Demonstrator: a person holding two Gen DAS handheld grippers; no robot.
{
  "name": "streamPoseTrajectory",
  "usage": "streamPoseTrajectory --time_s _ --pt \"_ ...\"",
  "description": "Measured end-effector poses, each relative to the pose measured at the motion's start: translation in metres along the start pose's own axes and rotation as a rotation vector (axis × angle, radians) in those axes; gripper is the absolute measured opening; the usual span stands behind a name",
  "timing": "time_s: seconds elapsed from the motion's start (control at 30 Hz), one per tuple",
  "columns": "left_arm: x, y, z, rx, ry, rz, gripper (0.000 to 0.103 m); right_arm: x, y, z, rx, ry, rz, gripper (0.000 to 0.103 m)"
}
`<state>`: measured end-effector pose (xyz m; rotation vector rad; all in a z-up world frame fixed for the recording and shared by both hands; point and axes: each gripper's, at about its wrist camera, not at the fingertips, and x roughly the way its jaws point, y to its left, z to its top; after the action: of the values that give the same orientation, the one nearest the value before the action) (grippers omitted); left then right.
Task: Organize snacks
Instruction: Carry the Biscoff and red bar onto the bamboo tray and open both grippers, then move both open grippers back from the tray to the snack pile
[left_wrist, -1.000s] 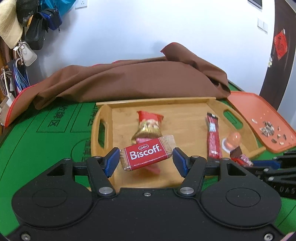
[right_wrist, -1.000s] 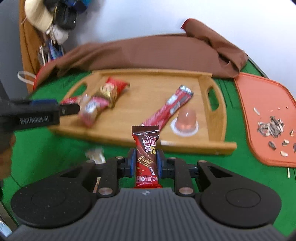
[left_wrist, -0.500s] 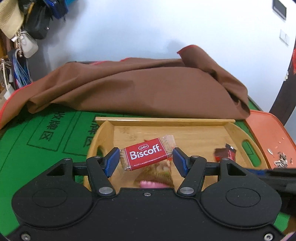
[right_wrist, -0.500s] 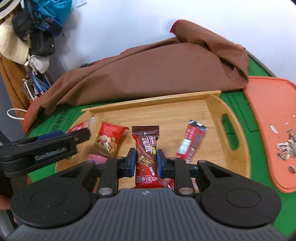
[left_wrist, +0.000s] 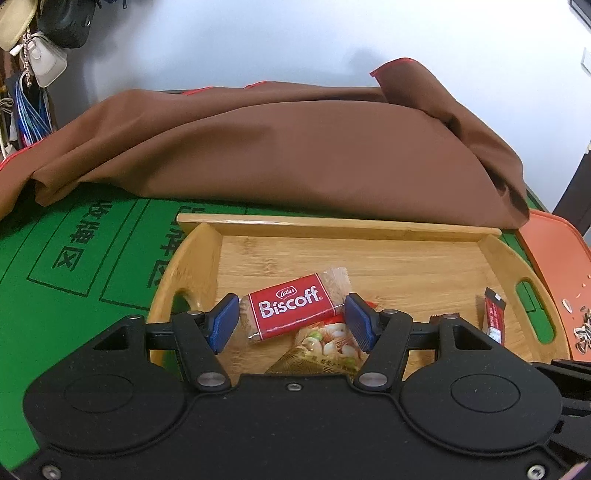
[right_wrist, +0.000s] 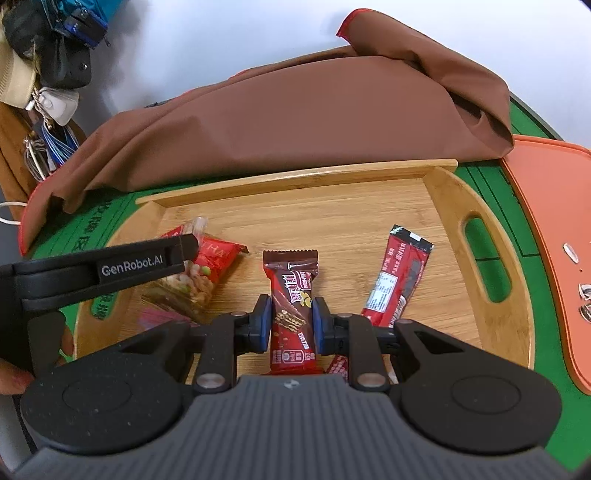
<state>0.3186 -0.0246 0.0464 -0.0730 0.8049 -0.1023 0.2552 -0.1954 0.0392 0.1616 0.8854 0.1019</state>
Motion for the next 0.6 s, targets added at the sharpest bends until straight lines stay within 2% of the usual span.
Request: streamPoseTrajectory --time_s 0.3,0.37,0.4,0.5,0.6 --pt "-0.002 -0.008 -0.002 0.030 -0.008 -0.022 0.062 0.001 -0.005 -0.001 0.012 -0.006 0.003 0.032" --pt "-0.004 -0.008 -0.003 0.038 -0.012 -0.021 0.066 -0.002 -0.006 -0.001 0.013 -0.014 0.006 0.040" --pt "-0.005 -0.008 -0.003 0.039 -0.013 -0.022 0.069 -0.003 -0.006 -0.001 0.014 -0.017 0.008 0.049" --pt "-0.010 -0.008 -0.005 0.041 -0.016 -0.020 0.080 -0.009 -0.006 0.000 0.008 -0.024 0.012 0.051" --pt "-0.016 -0.007 -0.008 0.046 -0.027 -0.018 0.087 -0.016 -0.005 -0.003 -0.009 -0.036 0.010 0.059"
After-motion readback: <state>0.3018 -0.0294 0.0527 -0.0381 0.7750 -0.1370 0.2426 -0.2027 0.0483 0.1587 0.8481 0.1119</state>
